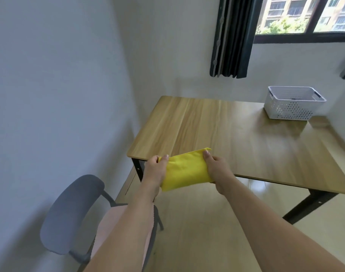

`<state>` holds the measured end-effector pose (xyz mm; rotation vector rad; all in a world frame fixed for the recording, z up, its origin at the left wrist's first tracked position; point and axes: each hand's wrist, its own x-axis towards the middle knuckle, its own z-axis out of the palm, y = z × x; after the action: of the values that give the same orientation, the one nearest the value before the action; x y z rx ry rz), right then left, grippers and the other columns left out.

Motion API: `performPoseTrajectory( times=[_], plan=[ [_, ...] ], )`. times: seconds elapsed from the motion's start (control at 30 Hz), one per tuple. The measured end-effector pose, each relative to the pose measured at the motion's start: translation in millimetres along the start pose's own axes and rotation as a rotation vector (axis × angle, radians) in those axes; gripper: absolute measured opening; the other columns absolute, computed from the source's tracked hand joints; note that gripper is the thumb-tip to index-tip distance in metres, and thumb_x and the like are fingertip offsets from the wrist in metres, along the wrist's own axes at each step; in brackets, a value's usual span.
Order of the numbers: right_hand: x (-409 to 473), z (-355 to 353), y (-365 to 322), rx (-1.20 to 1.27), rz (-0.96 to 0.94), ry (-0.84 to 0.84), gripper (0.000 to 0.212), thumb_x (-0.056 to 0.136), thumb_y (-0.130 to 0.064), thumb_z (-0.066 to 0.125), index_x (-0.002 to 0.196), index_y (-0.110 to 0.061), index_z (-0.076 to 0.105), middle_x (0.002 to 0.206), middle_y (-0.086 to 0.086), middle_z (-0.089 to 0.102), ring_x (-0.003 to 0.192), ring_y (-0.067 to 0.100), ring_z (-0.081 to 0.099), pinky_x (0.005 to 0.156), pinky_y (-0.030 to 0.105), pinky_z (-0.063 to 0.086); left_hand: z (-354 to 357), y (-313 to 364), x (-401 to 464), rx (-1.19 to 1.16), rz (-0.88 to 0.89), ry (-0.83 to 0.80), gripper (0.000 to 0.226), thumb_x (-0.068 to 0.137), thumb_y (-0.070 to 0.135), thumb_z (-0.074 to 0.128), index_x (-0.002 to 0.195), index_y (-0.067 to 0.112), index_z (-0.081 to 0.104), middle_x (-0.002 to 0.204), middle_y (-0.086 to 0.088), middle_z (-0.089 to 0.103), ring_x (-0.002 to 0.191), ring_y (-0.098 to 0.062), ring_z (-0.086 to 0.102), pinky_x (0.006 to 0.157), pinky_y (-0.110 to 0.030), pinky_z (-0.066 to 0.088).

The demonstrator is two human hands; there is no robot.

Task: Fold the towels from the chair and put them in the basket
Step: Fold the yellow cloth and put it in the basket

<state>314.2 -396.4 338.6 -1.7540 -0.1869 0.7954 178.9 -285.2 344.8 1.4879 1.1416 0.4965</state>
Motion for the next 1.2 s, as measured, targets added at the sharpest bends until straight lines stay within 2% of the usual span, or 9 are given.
performPoseTrajectory(
  times=[0.07,0.17,0.3,0.43,0.53,0.7,0.87,1.07,1.2],
  plan=[
    [14,-31,-8,0.083,0.061,-0.041,0.036,0.091,-0.05,0.053,0.107,-0.018,0.055,0.103,0.005,0.055,0.094,0.026,0.054,0.066,0.032,0.047,23,12,3,-0.073,-0.032,-0.042,0.029,0.092,0.036,0.055,0.089,0.008,0.06,0.088,-0.012,0.057,0.078,-0.024,0.055,0.07,-0.038,0.048],
    [43,-86,-20,0.167,0.063,-0.084,0.043,0.086,-0.051,0.06,0.108,-0.015,0.059,0.104,0.007,0.06,0.094,0.027,0.059,0.068,0.035,0.052,71,34,2,-0.155,-0.008,-0.063,0.02,0.095,0.026,0.054,0.096,0.007,0.06,0.084,-0.009,0.056,0.075,-0.022,0.055,0.066,-0.034,0.048],
    [73,-159,-40,0.137,0.012,-0.089,0.036,0.088,-0.047,0.061,0.105,-0.016,0.058,0.101,0.004,0.06,0.083,0.02,0.057,0.059,0.028,0.044,145,62,-8,-0.276,0.013,-0.037,0.015,0.096,0.021,0.052,0.099,0.009,0.061,0.085,-0.007,0.059,0.077,-0.022,0.057,0.069,-0.036,0.05],
    [98,-218,-53,0.107,0.015,-0.1,0.034,0.09,-0.044,0.059,0.109,-0.016,0.056,0.103,0.006,0.057,0.08,0.018,0.054,0.056,0.027,0.043,203,78,-14,-0.26,0.012,0.0,0.013,0.095,0.022,0.055,0.094,0.012,0.062,0.091,-0.009,0.063,0.082,-0.025,0.06,0.074,-0.041,0.053],
    [121,-249,-63,0.119,0.036,-0.121,0.039,0.09,-0.045,0.059,0.114,-0.015,0.057,0.104,0.006,0.058,0.084,0.019,0.055,0.058,0.028,0.045,238,89,-6,-0.235,0.042,0.032,0.012,0.094,0.021,0.056,0.094,0.01,0.062,0.089,-0.008,0.064,0.079,-0.021,0.061,0.067,-0.035,0.053],
    [158,-309,-69,0.204,0.102,-0.14,0.026,0.085,-0.026,0.064,0.107,-0.013,0.057,0.088,0.004,0.056,0.072,0.017,0.052,0.056,0.028,0.043,308,117,13,-0.296,0.042,0.039,0.01,0.092,0.017,0.058,0.084,0.01,0.061,0.083,-0.007,0.065,0.074,-0.02,0.062,0.064,-0.034,0.053],
    [210,-398,-80,0.207,0.056,-0.088,0.023,0.087,-0.01,0.059,0.11,-0.008,0.06,0.1,0.01,0.058,0.075,0.019,0.053,0.057,0.029,0.043,400,149,17,-0.292,0.048,-0.067,0.009,0.091,0.017,0.061,0.091,0.007,0.062,0.088,-0.01,0.068,0.075,-0.022,0.065,0.06,-0.032,0.054],
    [280,-490,-105,0.14,-0.017,-0.168,0.024,0.09,-0.004,0.055,0.111,-0.013,0.061,0.095,0.008,0.062,0.078,0.018,0.057,0.063,0.028,0.047,506,186,13,-0.313,0.062,-0.008,0.007,0.09,0.011,0.062,0.091,0.004,0.06,0.083,-0.009,0.065,0.071,-0.02,0.063,0.055,-0.027,0.054],
    [315,-522,-117,0.043,-0.056,-0.213,0.02,0.088,-0.001,0.053,0.103,-0.01,0.065,0.098,0.011,0.063,0.089,0.025,0.057,0.078,0.034,0.045,550,196,10,-0.339,0.031,0.005,0.009,0.088,0.009,0.065,0.088,0.005,0.057,0.084,-0.012,0.065,0.074,-0.024,0.064,0.065,-0.035,0.057]
  ],
)
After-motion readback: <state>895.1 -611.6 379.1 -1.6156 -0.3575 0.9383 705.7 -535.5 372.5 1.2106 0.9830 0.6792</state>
